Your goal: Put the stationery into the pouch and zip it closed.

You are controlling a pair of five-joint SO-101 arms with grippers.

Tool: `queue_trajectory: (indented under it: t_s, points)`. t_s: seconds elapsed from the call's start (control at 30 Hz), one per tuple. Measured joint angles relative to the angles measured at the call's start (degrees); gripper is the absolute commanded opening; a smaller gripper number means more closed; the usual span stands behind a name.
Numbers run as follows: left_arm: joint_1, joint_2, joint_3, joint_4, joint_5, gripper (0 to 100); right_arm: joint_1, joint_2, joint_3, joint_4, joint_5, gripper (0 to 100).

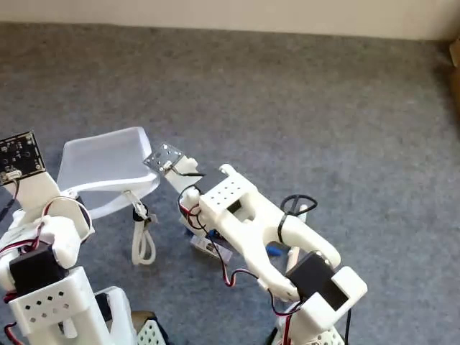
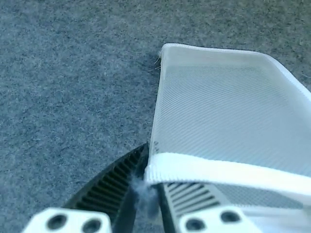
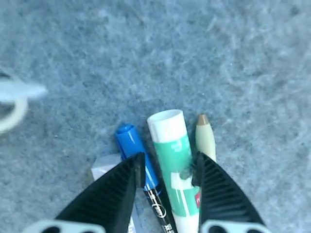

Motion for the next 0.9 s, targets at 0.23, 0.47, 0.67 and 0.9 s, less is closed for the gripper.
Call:
queue_trajectory:
  t_s: [0.23,0.47,0.67,0.9]
  points:
    - [0.0,0.0,0.0,0.0,0.0,1,0.1,4.5,-2.1,-0.1,0.0,14.1]
    - [0.0,0.0,0.0,0.0,0.0,1,0.1,8.5,-6.2,0.1,2.5,5.6]
    - [0.0,-0.7,1.1,0.0,0.0,1,0.5,8.8,-6.6,0.0,2.7,1.7]
    - [0.0,-0.7,1.1,0.0,0.0,1,3.4,8.9,-6.8,2.5,2.8,1.0]
